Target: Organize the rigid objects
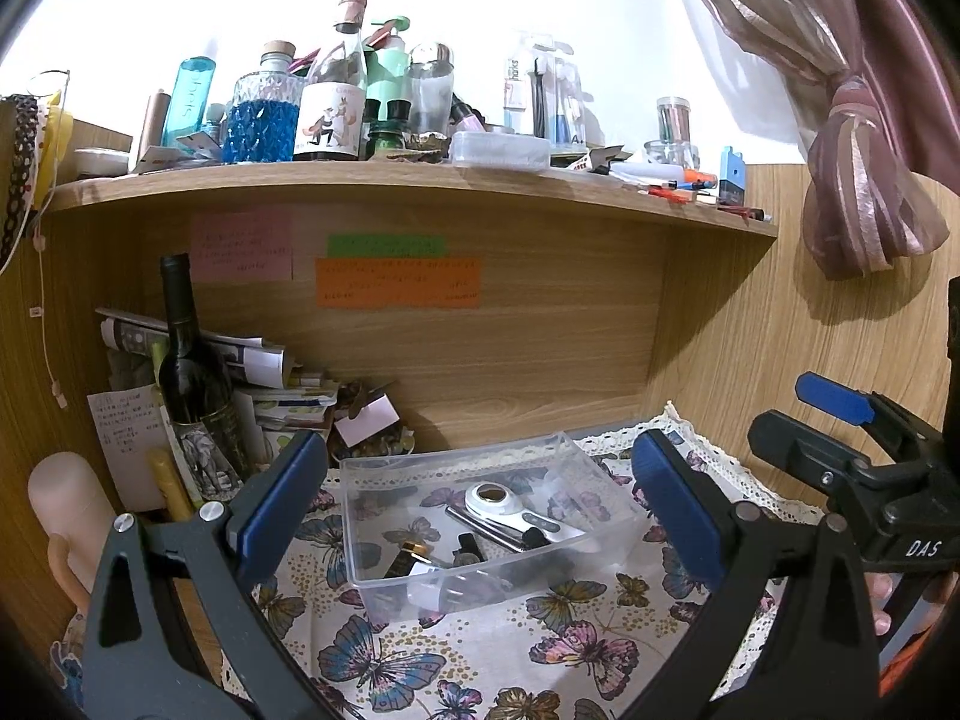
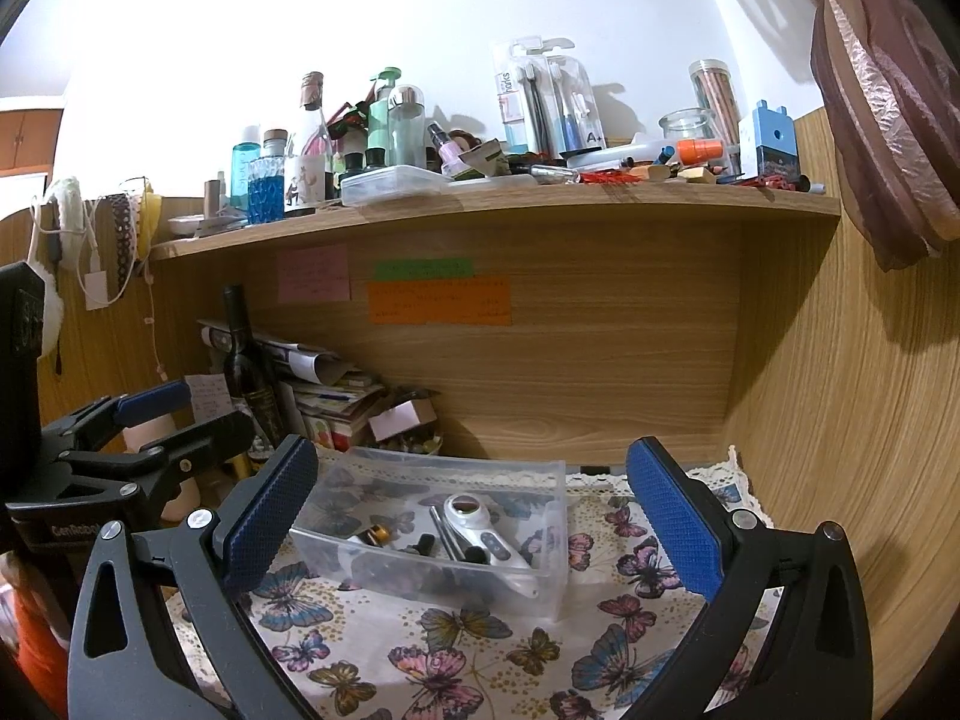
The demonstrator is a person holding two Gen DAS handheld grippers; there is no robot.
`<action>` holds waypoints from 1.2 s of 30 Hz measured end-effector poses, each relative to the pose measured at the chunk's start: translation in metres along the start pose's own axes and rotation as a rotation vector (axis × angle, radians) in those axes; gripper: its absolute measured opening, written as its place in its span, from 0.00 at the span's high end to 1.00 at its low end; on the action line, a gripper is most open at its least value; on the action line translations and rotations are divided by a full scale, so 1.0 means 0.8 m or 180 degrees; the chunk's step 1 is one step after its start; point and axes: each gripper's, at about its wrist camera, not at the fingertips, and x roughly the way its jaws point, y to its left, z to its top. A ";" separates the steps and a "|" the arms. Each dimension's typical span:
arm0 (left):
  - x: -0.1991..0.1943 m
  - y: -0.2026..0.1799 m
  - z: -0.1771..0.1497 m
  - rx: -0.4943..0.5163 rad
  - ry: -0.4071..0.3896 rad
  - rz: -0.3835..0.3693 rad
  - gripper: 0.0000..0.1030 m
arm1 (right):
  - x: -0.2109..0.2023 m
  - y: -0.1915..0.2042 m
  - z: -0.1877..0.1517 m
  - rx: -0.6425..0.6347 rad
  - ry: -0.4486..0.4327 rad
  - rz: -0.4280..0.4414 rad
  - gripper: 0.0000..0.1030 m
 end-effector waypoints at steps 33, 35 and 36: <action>0.002 -0.002 0.001 0.0030 -0.0035 -0.0066 0.00 | 0.008 0.011 -0.004 0.0059 0.0086 -0.0044 0.00; 0.003 -0.002 0.001 0.0032 -0.0040 -0.0061 0.00 | 0.009 0.012 -0.005 0.0058 0.0100 -0.0050 0.00; 0.003 -0.001 0.001 0.0030 -0.0039 -0.0065 0.00 | 0.010 0.012 -0.005 0.0058 0.0105 -0.0056 0.00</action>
